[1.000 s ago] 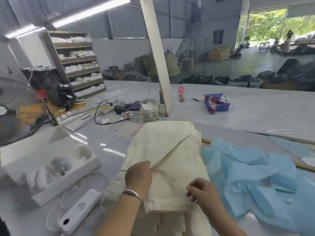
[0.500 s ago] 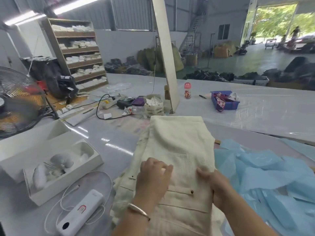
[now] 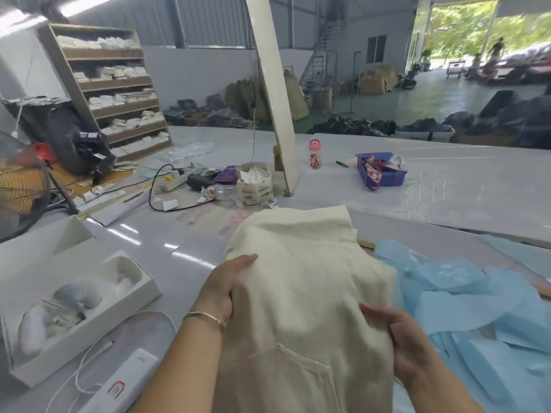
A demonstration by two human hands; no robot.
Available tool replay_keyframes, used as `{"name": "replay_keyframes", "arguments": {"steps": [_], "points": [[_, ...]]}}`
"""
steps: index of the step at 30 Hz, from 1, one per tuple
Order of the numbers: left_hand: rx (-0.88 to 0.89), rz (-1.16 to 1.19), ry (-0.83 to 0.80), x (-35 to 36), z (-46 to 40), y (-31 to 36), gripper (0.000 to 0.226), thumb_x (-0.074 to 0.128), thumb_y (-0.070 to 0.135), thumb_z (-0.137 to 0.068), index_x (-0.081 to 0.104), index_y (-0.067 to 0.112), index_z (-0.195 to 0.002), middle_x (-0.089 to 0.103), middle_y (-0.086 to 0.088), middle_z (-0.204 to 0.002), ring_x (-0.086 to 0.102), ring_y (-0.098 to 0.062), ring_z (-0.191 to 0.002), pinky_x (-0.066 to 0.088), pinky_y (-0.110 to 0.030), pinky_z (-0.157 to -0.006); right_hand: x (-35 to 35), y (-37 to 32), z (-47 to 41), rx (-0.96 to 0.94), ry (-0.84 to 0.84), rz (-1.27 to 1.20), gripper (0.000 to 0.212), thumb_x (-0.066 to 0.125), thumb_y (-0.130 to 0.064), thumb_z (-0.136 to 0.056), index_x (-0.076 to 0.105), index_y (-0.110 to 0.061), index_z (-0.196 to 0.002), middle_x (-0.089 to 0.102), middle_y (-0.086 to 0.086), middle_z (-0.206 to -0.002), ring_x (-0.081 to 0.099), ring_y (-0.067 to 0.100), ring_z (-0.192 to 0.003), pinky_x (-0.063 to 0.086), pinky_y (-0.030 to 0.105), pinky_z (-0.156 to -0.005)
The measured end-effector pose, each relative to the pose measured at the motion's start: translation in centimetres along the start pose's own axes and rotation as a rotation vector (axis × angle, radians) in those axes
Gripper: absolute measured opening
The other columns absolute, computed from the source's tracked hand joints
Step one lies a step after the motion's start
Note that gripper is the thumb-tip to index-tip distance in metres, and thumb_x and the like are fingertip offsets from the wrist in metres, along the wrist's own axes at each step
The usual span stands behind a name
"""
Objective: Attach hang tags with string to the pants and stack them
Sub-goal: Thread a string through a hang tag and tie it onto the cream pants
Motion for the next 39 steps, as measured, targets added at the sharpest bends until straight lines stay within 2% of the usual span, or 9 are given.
{"name": "replay_keyframes", "arguments": {"steps": [4, 8, 12, 17, 20, 25, 31, 36, 39], "points": [[0.184, 0.255, -0.211, -0.7, 2.0, 2.4, 0.039, 0.075, 0.051, -0.070, 0.079, 0.014, -0.081, 0.074, -0.004, -0.074, 0.071, -0.017, -0.069, 0.055, -0.022, -0.060, 1.9, -4.4, 3.3, -0.335, -0.281, -0.024, 0.059, 0.041, -0.038, -0.099, 0.039, 0.003, -0.142, 0.046, 0.022, -0.143, 0.040, 0.033, -0.135, 0.023, 0.043, -0.115], [0.061, 0.195, -0.217, -0.1, 3.5, 1.8, 0.055, 0.052, 0.058, -0.089, 0.072, 0.014, -0.115, 0.072, -0.013, -0.112, 0.068, -0.028, -0.105, 0.057, -0.036, -0.079, 3.5, -2.9, 3.6, -0.047, -0.379, -0.309, 0.082, 0.047, -0.071, -0.084, 0.050, -0.010, -0.139, 0.053, 0.015, -0.138, 0.049, 0.031, -0.130, 0.035, 0.045, -0.111], [0.165, 0.050, -0.174, 1.6, 6.4, 4.2, 0.024, 0.063, 0.009, -0.071, 0.079, 0.007, -0.088, 0.075, -0.016, -0.087, 0.073, -0.028, -0.076, 0.058, -0.031, -0.061, 3.1, -4.0, 5.0, -0.028, -0.309, -0.130, 0.062, 0.090, -0.019, -0.042, 0.074, 0.002, -0.098, 0.072, 0.020, -0.091, 0.071, 0.034, -0.083, 0.059, 0.039, -0.072], [0.533, 0.134, -0.042, -0.3, 13.4, 8.4, 0.051, 0.043, -0.012, -0.081, 0.072, 0.017, -0.052, 0.065, 0.004, -0.051, 0.062, -0.008, -0.045, 0.049, -0.015, -0.044, 7.2, -9.5, 16.4, -0.439, -0.636, -0.106, 0.061, 0.017, -0.023, -0.102, 0.011, 0.025, -0.139, 0.018, 0.046, -0.144, 0.021, 0.051, -0.139, 0.010, 0.051, -0.117], [0.491, 0.125, -0.261, 2.5, 18.4, 9.6, 0.013, 0.071, 0.027, -0.080, 0.076, 0.016, -0.075, 0.068, -0.002, -0.063, 0.065, -0.015, -0.057, 0.053, -0.021, -0.054, 7.1, -6.8, 19.1, -0.120, -0.699, -0.070, 0.096, 0.065, -0.062, -0.078, 0.033, 0.001, -0.145, 0.040, 0.032, -0.142, 0.041, 0.045, -0.131, 0.027, 0.055, -0.111], [0.510, -0.128, -0.308, 7.7, 28.1, 9.3, 0.034, 0.075, 0.016, -0.071, 0.075, 0.016, -0.104, 0.074, -0.009, -0.097, 0.071, -0.023, -0.087, 0.059, -0.032, -0.071, 2.5, -9.0, 24.5, -0.316, -0.208, 0.308, 0.040, 0.083, -0.018, -0.053, 0.073, -0.003, -0.089, 0.071, 0.017, -0.075, 0.070, 0.028, -0.062, 0.055, 0.034, -0.049], [1.004, -0.487, 0.170, 12.8, 42.6, 9.7, 0.020, 0.076, 0.034, -0.073, 0.075, 0.039, -0.093, 0.062, 0.018, -0.125, 0.057, 0.007, -0.111, 0.042, -0.010, -0.090, -2.0, -12.7, 38.0, -0.708, -0.059, 0.401, 0.014, 0.073, -0.018, -0.066, 0.077, -0.018, -0.080, 0.072, 0.005, -0.083, 0.066, 0.018, -0.074, 0.053, 0.028, -0.063], [0.865, -0.191, -0.109, 19.7, 48.8, 5.3, 0.028, 0.071, 0.025, -0.079, 0.074, 0.030, -0.107, 0.069, 0.003, -0.118, 0.064, -0.016, -0.107, 0.048, -0.033, -0.089, -6.6, -16.1, 49.8, -1.045, 0.141, 0.657, 0.013, 0.076, -0.036, -0.067, 0.075, -0.038, -0.081, 0.050, -0.021, -0.135, 0.049, 0.007, -0.123, 0.045, 0.026, -0.089], [0.888, -0.313, -0.191, 23.1, 51.9, 3.6, 0.036, 0.070, 0.025, -0.081, 0.069, 0.029, -0.117, 0.070, 0.003, -0.118, 0.063, -0.020, -0.110, 0.047, -0.041, -0.096, -9.4, -15.1, 52.9, -0.867, -0.020, 0.526, 0.036, 0.089, -0.035, -0.052, 0.076, -0.017, -0.080, 0.073, -0.007, -0.104, 0.070, 0.012, -0.087, 0.056, 0.027, -0.064]]}}
Point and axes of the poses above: each hand's wrist, its own z-axis away from the middle knuckle, its own x-axis out of the palm, y = z × x, the point moved 8 cm from there along -z, towards the middle knuckle
